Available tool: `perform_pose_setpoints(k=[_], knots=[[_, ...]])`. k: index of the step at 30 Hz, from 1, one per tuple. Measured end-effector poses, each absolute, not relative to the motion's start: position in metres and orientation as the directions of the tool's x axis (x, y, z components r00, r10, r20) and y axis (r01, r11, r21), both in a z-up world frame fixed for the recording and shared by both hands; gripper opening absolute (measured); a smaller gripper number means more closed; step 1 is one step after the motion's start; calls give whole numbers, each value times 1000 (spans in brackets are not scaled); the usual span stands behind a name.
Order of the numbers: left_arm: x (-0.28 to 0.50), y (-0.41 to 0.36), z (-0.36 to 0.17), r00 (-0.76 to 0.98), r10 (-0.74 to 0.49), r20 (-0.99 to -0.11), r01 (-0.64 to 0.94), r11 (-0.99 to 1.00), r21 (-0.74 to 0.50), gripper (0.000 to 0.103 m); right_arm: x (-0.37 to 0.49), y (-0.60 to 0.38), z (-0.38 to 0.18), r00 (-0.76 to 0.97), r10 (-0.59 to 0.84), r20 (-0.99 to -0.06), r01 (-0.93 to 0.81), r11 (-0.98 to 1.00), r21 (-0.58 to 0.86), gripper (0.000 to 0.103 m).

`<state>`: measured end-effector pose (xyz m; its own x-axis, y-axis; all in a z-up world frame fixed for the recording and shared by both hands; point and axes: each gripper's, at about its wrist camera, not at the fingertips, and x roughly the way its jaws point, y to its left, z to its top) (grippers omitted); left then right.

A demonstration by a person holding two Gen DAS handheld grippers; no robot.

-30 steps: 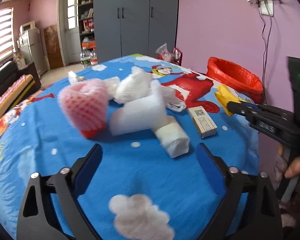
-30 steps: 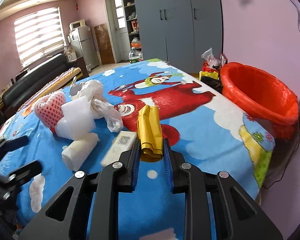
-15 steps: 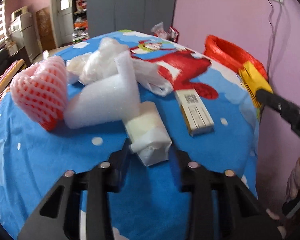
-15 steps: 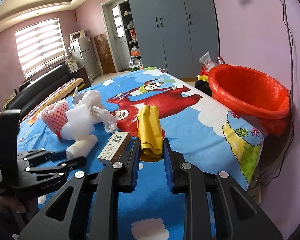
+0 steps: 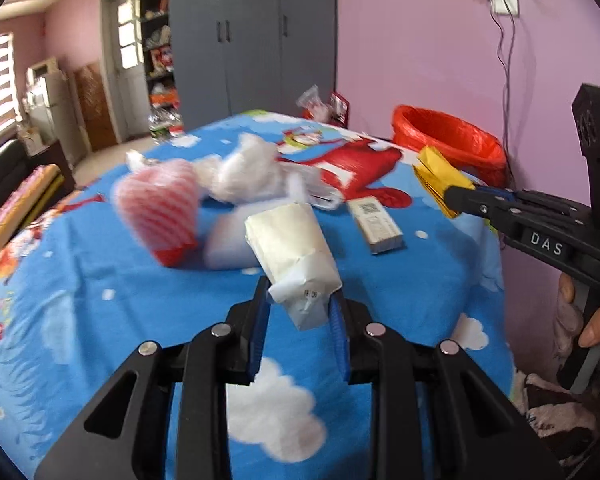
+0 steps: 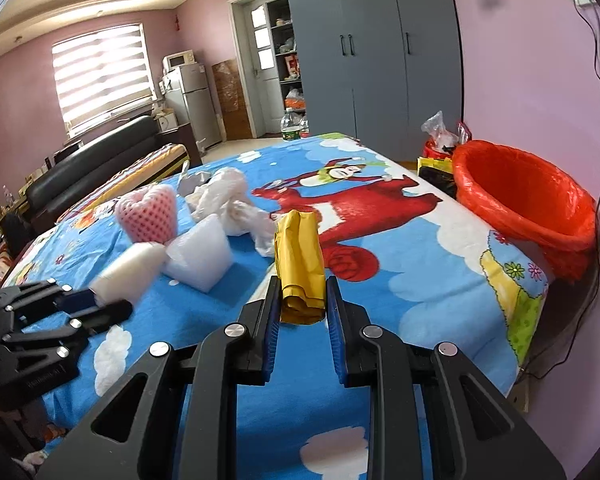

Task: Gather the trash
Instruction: 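Carry the yellow cloth and wrapped block to the red bucket and release both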

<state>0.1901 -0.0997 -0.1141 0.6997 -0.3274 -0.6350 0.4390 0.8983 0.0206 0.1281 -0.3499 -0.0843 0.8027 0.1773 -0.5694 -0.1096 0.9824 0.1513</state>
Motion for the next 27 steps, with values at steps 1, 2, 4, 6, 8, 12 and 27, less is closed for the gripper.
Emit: perform_pose_setpoints(k=[1, 2, 4, 6, 8, 12, 27], knots=[[188, -93, -112, 710, -322, -627, 426, 904, 18, 28, 128, -347, -84, 802, 179, -570, -113, 982, 150, 23], [186, -86, -110, 723, -314, -616, 410, 912, 16, 28, 127, -345, -83, 802, 181, -569, -117, 982, 148, 23], [183, -78, -106, 737, -309, -601, 395, 919, 13, 28, 125, -339, -81, 802, 187, -568, -129, 982, 141, 23], [178, -69, -102, 749, -308, -586, 384, 923, 6, 28, 124, -333, -79, 798, 198, -569, -145, 980, 139, 23], [174, -66, -100, 759, -309, -573, 380, 925, 5, 28, 121, -326, -79, 796, 207, -569, -158, 978, 135, 23], [164, -62, -95, 774, -328, -542, 390, 921, 0, 28, 116, -311, -79, 784, 229, -577, -190, 973, 127, 23], [160, -64, -94, 780, -363, -510, 408, 913, -25, 28, 113, -307, -73, 794, 230, -563, -196, 973, 120, 23]])
